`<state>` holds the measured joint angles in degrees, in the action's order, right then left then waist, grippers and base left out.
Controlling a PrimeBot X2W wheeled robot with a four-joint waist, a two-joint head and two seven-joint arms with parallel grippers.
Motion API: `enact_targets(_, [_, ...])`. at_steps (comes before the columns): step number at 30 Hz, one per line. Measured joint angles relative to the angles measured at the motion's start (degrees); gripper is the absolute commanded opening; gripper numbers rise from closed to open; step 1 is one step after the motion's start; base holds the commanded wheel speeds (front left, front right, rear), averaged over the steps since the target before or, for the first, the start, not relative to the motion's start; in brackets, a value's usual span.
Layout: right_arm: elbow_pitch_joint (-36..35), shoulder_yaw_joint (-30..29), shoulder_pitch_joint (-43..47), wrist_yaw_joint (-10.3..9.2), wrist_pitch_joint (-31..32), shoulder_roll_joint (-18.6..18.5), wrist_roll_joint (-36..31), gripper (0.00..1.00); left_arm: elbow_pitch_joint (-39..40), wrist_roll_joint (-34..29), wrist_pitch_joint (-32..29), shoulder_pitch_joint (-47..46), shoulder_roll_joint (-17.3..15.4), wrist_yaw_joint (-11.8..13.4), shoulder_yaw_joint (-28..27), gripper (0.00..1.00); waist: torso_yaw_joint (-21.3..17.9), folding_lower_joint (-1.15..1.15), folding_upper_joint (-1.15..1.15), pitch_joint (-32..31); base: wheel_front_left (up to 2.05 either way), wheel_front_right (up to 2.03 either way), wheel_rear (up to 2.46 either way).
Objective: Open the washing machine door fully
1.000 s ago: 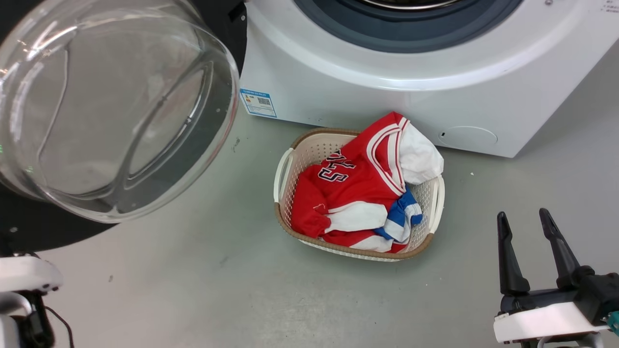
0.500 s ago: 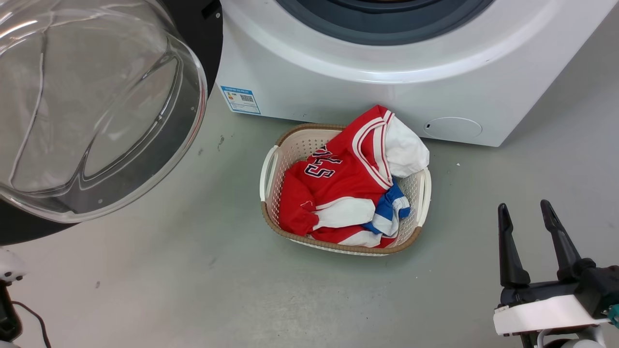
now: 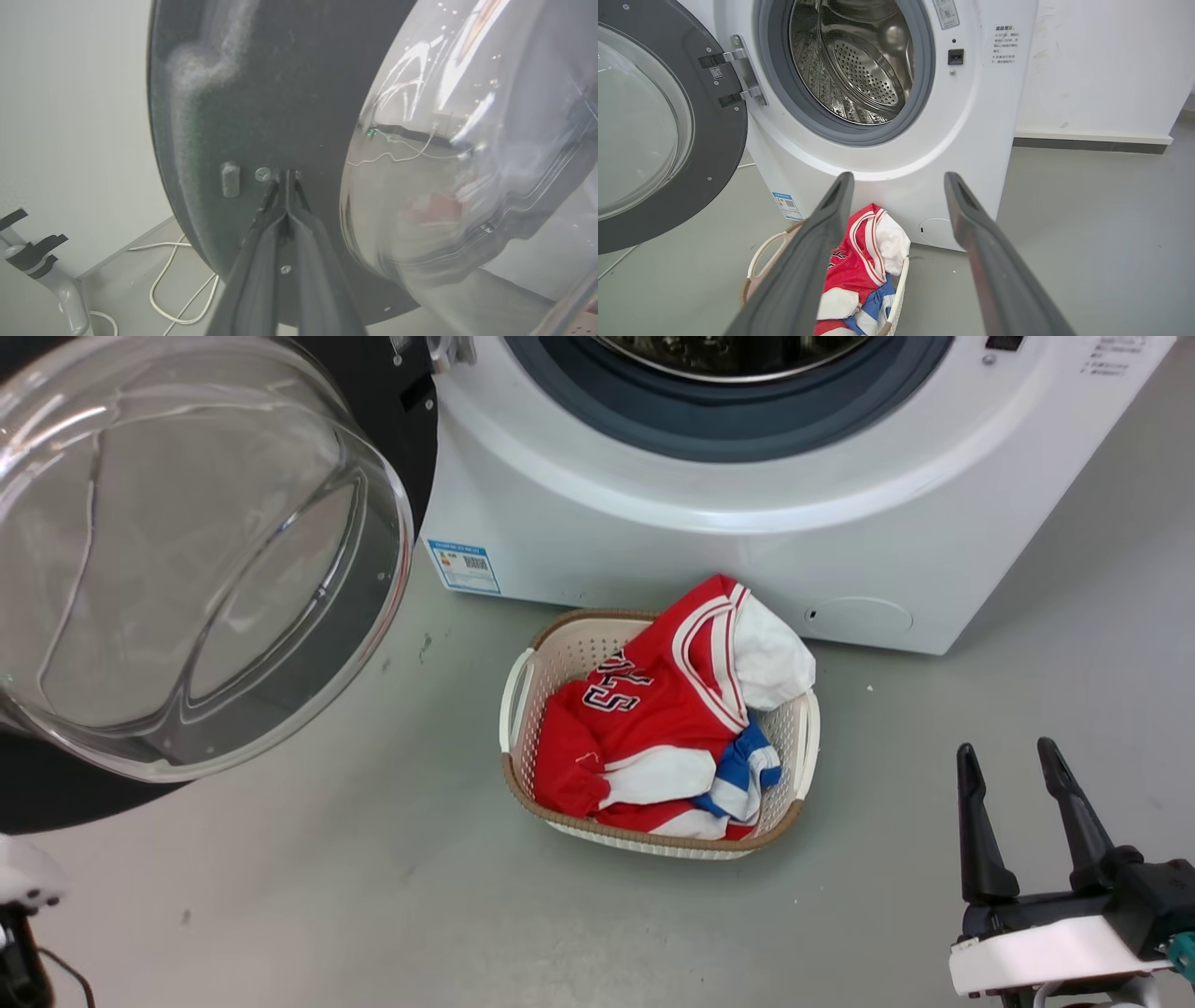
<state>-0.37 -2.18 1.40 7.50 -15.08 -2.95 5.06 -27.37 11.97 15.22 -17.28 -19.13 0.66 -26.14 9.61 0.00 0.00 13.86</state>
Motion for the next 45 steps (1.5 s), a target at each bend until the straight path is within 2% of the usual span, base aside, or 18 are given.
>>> enact_targets(9, [0.6,-0.3,2.9,0.0,0.0,0.0,1.9,1.0,10.8,-3.9,0.0,7.9,3.9,-2.1,0.7,0.0,-0.5,0.0,0.0,-5.8,0.0,0.0,0.0])
enact_targets(14, [0.8,-0.9,3.8,0.0,0.0,0.0,2.5,1.0,18.2,-6.3,0.0,11.2,7.9,-2.7,3.9,0.0,-0.4,0.0,0.0,-9.0,0.0,0.0,0.0])
enact_targets(24, [-0.7,-1.2,5.3,0.0,0.0,0.0,3.0,1.0,26.3,-9.6,0.0,16.1,12.6,-4.4,11.7,0.0,-1.5,-0.01,0.0,-12.9,0.0,0.0,0.0])
enact_targets(25, [-1.0,-1.1,5.7,0.0,0.0,0.0,3.0,1.0,26.7,-9.7,0.0,16.6,12.8,-4.6,12.5,0.07,-1.7,-0.01,0.0,-13.2,0.0,0.0,0.0])
enact_targets(26, [-1.1,-1.1,5.9,0.0,0.0,0.0,3.1,1.0,27.0,-9.7,0.0,17.0,13.2,-4.7,13.2,0.41,-2.0,-0.01,0.0,-13.3,0.0,0.0,0.0])
enact_targets(27, [-1.4,-1.0,6.1,0.0,0.0,0.0,3.1,1.0,27.2,-9.7,0.0,17.3,13.5,-4.7,13.9,0.86,-2.4,-0.01,0.0,-13.5,0.0,0.0,0.0])
enact_targets(28, [-1.7,-1.0,6.2,0.0,0.0,0.0,3.2,1.0,27.6,-9.7,0.0,17.6,13.9,-4.7,14.7,1.0,-2.7,-0.01,0.0,-13.6,0.0,0.0,0.0])
enact_targets(39, [-4.5,-0.1,6.9,0.0,0.0,0.0,3.4,1.0,27.8,-9.2,0.0,19.7,15.7,-5.1,22.4,1.0,-6.8,-0.01,0.0,-14.2,0.0,0.0,0.0])
enact_targets(45, [-4.9,-0.1,7.2,0.0,0.0,0.0,3.5,1.0,26.9,-9.7,0.0,20.4,16.1,-3.3,26.1,1.0,-8.7,0.0,0.0,-14.0,0.0,0.0,0.0])
